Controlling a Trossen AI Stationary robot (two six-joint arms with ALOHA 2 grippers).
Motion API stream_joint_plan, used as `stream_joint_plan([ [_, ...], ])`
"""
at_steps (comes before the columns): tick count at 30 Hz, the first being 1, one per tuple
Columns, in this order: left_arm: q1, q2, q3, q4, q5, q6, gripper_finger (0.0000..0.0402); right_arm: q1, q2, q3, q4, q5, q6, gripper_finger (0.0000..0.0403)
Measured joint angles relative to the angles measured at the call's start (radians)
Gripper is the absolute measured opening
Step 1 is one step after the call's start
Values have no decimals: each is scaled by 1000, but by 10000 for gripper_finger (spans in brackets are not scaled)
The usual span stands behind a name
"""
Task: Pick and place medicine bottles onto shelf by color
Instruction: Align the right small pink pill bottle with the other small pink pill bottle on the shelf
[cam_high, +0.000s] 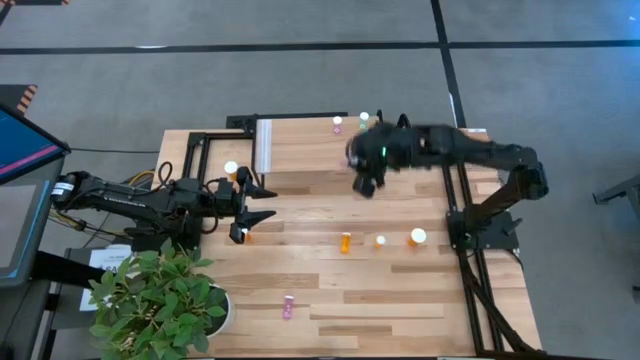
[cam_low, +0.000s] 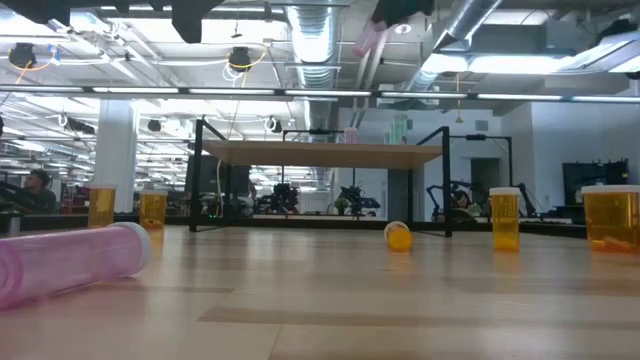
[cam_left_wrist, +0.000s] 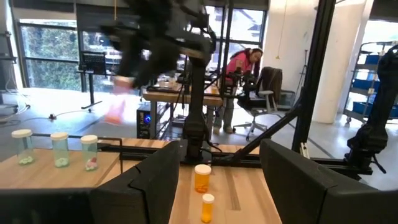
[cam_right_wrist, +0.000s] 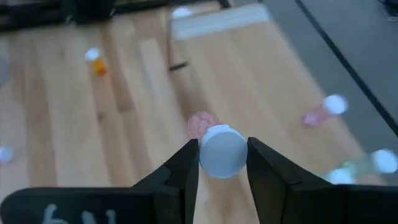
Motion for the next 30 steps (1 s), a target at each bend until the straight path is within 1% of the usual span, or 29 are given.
stream_joint_plan([
  [2, 0, 0, 0, 0, -1, 0, 210, -57, 23, 18, 11, -51, -27, 135],
  [6, 0, 0, 0, 4, -7, 11, 210, -132, 106, 102, -24, -98, -82, 135],
  [9, 0, 0, 0, 9, -7, 10, 210, -164, 193, 195, -106, -104, -136, 135],
  [14, 0, 0, 0, 5, -7, 10, 210, -212, 328, 358, -230, -102, -179, 135],
  [19, 0, 0, 0, 4, -8, 16, 210, -249, 433, 462, -318, -83, -242, 137],
  [23, 0, 0, 0, 4, -8, 19, 210, -267, 486, 503, -358, -66, -282, 137],
  [30, 1, 0, 0, 5, -9, 26, 210, -287, 522, 506, -373, -62, -328, 137],
])
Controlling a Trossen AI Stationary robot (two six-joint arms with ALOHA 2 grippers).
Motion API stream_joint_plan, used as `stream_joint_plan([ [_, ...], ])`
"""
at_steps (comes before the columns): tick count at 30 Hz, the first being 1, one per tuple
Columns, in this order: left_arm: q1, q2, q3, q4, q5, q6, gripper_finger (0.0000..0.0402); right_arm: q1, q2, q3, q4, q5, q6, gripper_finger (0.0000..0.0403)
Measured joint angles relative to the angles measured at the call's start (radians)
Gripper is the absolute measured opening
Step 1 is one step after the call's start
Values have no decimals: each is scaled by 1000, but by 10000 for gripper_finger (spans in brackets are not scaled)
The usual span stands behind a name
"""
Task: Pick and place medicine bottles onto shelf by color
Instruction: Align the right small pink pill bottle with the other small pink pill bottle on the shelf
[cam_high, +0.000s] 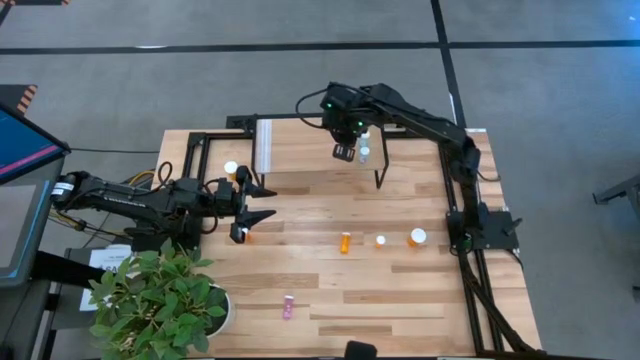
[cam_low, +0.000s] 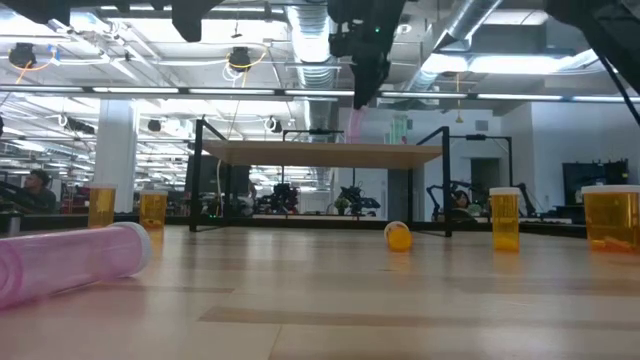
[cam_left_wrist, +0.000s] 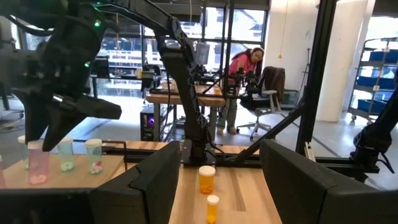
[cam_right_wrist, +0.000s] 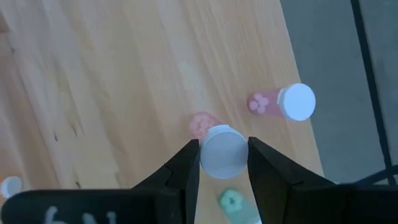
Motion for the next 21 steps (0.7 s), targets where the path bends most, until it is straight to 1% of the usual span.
stream_joint_plan([
  [6, 0, 0, 0, 0, 0, 0, 210, -6, 0, 0, 30, -1, -46, 136],
  [12, 0, 0, 0, 0, 0, 0, 210, -6, -1, -3, 27, -2, -46, 136],
  [16, 0, 0, 0, -10, 0, 0, 210, -4, -1, -19, 19, -33, -46, 136],
  [21, 0, 0, 0, -10, 0, 0, 210, -13, -1, -31, 4, -35, -49, 135],
])
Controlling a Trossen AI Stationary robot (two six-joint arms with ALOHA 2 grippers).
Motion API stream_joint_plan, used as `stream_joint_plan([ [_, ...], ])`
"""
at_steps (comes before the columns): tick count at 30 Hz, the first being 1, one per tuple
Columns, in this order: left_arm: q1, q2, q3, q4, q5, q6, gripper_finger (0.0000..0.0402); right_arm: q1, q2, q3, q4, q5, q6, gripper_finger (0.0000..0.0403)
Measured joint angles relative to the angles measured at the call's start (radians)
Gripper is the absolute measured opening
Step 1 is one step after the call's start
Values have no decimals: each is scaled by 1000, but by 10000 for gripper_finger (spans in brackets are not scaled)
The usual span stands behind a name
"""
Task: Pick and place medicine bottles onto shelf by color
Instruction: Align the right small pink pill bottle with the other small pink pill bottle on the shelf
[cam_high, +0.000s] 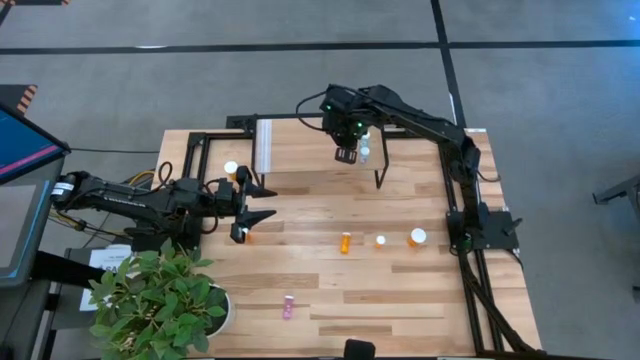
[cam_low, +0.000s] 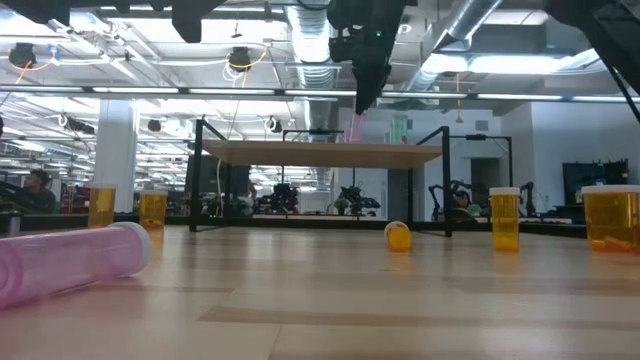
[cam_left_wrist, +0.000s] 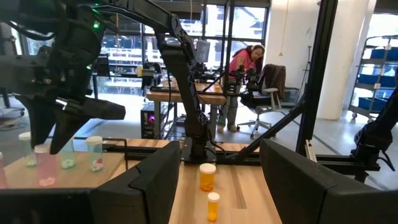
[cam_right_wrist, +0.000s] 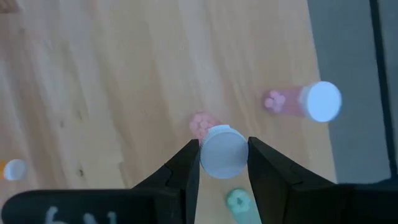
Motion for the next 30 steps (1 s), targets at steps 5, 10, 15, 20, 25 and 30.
stream_joint_plan([
  [5, 0, 0, 0, 0, 0, 0, 210, -5, 0, 0, 18, 0, -6, 137],
  [10, 0, 0, 0, 0, 0, 0, 210, -9, 11, 1, 53, 0, -35, 136],
  [15, 0, 0, 0, -5, 0, 0, 210, -19, 34, 1, 54, 0, -38, 138],
  [20, 0, 0, 0, -6, 0, 5, 210, -31, 43, 1, 29, 2, -41, 137],
  [25, 1, 0, 0, -5, 0, 11, 210, -30, 44, 1, 39, 2, -43, 142],
  [30, 1, 0, 0, -5, 0, 11, 210, -30, 44, 1, 39, 2, -43, 146],
])
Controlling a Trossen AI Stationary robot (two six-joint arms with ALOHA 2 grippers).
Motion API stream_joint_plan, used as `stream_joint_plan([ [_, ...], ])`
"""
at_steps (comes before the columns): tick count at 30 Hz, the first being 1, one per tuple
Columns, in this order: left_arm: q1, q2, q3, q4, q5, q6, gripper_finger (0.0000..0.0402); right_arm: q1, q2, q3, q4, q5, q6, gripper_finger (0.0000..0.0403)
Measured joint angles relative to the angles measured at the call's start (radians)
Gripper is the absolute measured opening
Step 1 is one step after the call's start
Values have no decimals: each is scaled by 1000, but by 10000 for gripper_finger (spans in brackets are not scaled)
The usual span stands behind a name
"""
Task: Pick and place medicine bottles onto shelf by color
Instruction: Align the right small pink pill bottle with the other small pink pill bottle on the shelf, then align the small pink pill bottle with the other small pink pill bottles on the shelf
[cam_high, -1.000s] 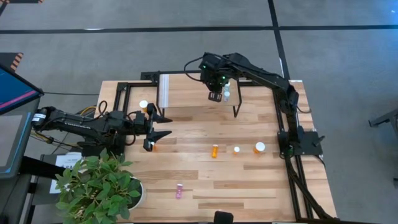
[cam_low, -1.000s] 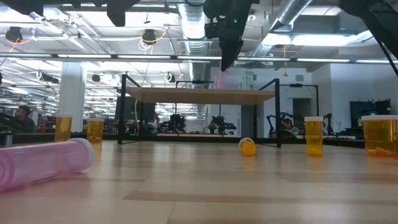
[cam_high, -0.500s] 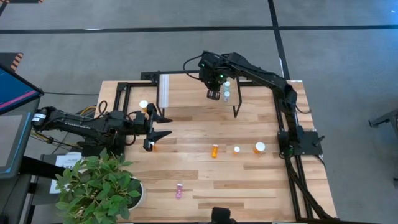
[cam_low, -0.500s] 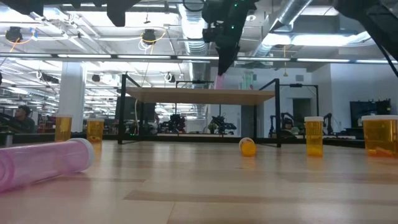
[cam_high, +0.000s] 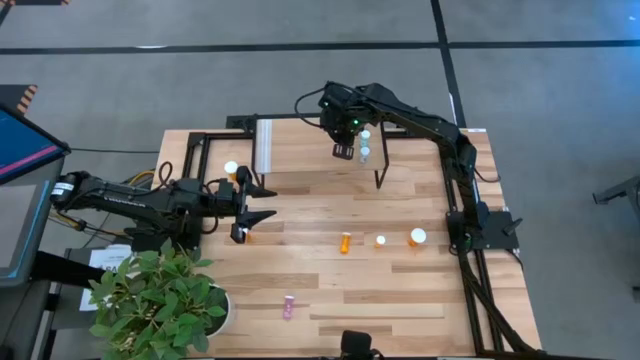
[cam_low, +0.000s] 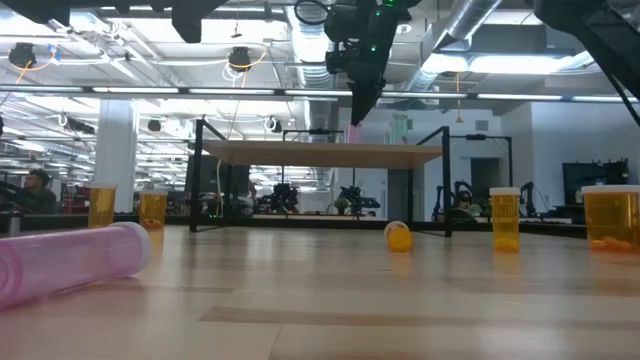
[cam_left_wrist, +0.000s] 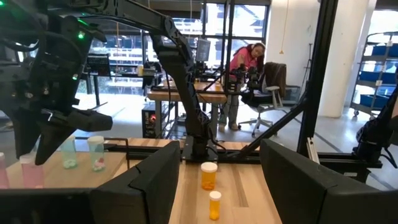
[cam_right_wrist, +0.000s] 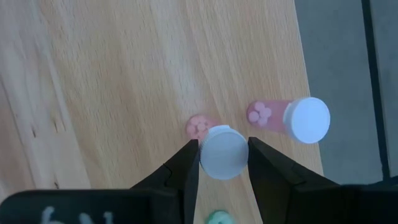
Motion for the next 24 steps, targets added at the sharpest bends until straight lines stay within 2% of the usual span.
stream_joint_plan([
  [9, 0, 0, 0, 1, 0, -1, 210, 0, 0, 0, 8, 0, 0, 153],
  [24, 0, 0, 0, 1, 0, -2, 210, 1, 2, -1, -16, 0, 27, 214],
])
